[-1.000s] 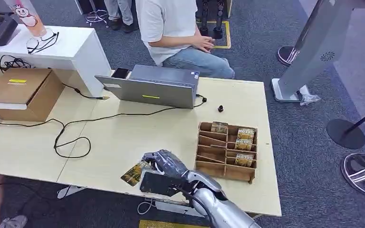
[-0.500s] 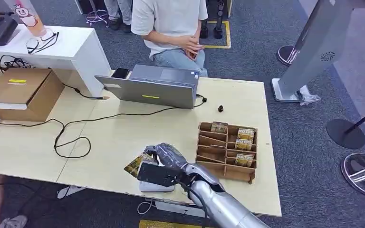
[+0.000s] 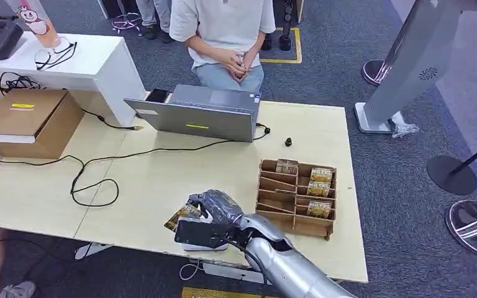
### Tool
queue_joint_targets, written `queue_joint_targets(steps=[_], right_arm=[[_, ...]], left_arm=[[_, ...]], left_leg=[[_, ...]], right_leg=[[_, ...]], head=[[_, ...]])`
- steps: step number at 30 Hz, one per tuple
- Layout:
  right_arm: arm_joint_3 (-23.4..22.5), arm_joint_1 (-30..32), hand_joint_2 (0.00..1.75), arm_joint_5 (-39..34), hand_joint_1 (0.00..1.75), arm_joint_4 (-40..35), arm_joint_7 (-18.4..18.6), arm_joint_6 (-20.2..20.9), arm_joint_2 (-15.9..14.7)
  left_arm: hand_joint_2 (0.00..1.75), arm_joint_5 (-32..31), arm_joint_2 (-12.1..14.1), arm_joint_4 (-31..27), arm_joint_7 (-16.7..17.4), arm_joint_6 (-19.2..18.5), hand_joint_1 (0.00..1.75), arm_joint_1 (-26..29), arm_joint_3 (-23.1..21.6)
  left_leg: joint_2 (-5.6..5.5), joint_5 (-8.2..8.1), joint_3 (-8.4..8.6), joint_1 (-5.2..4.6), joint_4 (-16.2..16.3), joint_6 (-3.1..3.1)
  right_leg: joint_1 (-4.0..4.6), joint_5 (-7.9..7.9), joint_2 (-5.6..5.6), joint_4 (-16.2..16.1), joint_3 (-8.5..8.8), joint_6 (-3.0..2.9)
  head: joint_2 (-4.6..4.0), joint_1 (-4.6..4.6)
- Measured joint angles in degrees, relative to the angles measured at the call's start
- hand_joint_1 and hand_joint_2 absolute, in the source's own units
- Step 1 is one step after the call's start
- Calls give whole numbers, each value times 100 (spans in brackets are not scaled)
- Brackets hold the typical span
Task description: Pass the card to the sensor for recognition and then transmit it.
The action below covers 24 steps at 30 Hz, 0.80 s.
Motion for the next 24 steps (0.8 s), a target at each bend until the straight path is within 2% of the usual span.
queue_joint_targets(steps=[24], right_arm=[[466, -101, 175, 912, 175, 31, 343, -55, 0]], left_arm=[[0, 225, 22, 26, 0, 2, 0, 32, -55]], left_leg=[[0, 0, 0, 0, 0, 0]], right_leg=[[0, 0, 0, 0, 0, 0]], head=[[0, 0]])
